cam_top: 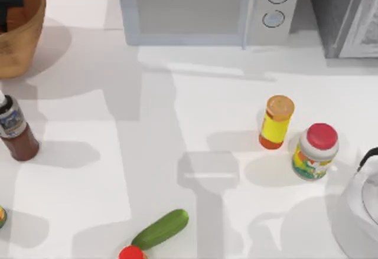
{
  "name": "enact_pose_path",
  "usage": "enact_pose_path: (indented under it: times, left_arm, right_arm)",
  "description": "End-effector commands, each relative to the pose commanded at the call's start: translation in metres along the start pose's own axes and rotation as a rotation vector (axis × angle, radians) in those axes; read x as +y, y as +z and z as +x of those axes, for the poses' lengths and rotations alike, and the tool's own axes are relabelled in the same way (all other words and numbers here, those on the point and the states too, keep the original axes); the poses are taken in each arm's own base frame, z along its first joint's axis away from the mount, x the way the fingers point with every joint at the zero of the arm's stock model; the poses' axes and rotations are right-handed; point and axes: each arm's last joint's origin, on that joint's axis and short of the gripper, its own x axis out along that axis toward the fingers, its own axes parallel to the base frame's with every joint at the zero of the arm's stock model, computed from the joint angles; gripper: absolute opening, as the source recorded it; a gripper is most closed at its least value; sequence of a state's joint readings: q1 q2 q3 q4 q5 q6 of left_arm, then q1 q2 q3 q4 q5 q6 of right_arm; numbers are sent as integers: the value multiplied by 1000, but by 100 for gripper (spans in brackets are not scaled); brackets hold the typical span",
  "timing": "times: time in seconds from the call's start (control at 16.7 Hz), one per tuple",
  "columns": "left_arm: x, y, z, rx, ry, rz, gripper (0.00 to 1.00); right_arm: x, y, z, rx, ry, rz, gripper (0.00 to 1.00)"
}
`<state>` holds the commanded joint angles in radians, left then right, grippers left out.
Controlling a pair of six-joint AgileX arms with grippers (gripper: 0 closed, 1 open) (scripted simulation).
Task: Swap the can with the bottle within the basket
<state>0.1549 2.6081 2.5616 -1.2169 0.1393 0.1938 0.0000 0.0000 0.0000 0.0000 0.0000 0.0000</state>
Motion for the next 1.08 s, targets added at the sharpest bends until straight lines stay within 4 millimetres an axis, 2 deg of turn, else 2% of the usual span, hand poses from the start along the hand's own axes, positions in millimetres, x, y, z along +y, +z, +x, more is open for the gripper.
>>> enact_pose_path:
  times: [0.18,0.36,0.48,0.66,0.72,0.84,0.96,1.08]
  left_arm:
    - [-34,-2,-51,-110,-40,38,0]
    - [-70,-29,-117,-240,-83,78,0]
    - [-91,-65,-161,-336,-107,102,0]
    - [-113,-143,-207,-486,-128,127,0]
    - [-118,-173,-214,-537,-130,132,0]
    - [-122,-233,-216,-639,-126,135,0]
    - [-123,-288,-204,-747,-108,129,0]
    - [-121,-331,-183,-862,-79,117,0]
  right_arm:
    - [0,0,0,0,0,0,100]
    - [0,0,0,0,0,0,100]
    - [0,0,0,0,0,0,100]
    - [0,0,0,0,0,0,100]
    - [0,0,0,0,0,0,100]
    - [0,0,0,0,0,0,100]
    - [0,0,0,0,0,0,100]
    - [0,0,0,0,0,0,100]
